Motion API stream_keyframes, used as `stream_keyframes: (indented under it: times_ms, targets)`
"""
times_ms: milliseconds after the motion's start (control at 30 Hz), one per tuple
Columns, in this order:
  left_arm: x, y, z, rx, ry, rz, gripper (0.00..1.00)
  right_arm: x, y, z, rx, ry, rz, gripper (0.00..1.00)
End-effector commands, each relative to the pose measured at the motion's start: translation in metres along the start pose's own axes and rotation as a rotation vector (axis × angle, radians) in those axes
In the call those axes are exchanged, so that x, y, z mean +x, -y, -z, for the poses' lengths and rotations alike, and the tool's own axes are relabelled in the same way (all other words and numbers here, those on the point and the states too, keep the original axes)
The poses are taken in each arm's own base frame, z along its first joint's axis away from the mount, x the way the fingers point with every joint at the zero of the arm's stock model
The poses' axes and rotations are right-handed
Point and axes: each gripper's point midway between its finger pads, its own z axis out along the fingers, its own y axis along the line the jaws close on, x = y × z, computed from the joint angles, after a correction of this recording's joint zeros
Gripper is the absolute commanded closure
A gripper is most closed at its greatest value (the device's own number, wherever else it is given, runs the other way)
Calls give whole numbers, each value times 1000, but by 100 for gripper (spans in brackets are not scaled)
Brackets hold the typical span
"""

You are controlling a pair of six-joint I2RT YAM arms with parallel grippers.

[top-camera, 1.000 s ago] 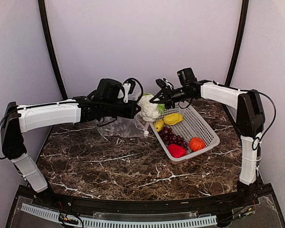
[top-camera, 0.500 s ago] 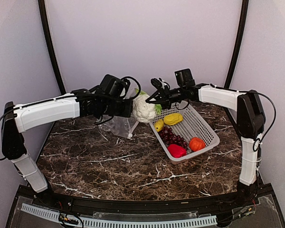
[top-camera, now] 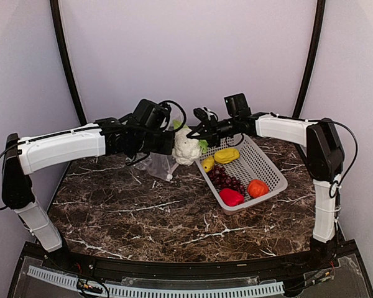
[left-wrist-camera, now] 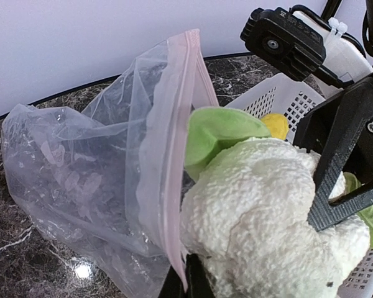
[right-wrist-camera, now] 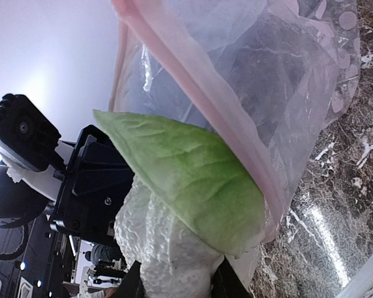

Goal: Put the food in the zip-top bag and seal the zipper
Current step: Place the fake vegetable in the zipper food storage bag.

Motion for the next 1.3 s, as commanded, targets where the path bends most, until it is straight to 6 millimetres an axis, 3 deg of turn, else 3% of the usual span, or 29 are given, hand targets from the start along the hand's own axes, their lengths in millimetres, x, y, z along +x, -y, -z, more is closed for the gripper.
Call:
stream_keyframes:
  times_ms: [0,133,267,433,533,700,800,933,1033,1133,1167,1267]
  targets:
    - [-25,22,31,93,100,7,99,-12,28,-2,79,51,-4,84]
    - [-20,13,28,35,82,1,99,-15,29,4,86,61,2,85]
    - [-22,21,26,64,77,-12,99,-21,23,11,92,77,25,85]
    - [-15,43,15,164,55,-22,99,-16,-3,-9,-24,7,43,84]
    - [-14,46,11,168,51,-25,99,-7,-16,-23,-76,-31,32,83]
    - [-23,51,24,220,82,-14,99,-10,4,-21,-10,18,-33,83]
    - [-25,62,33,288,90,-16,99,-17,6,-21,5,24,4,78]
    - [-18,55,32,264,83,-31,99,-16,-19,-28,4,4,106,62]
    - [-9,46,25,222,74,-38,99,-11,-29,-23,21,8,149,35]
    - [-12,36,27,179,103,-18,99,-4,-31,-10,43,22,164,15]
    - [-11,30,26,156,109,-9,99,-2,-32,-5,50,29,170,3]
    - [-15,16,29,112,134,17,99,5,-36,8,68,41,205,1]
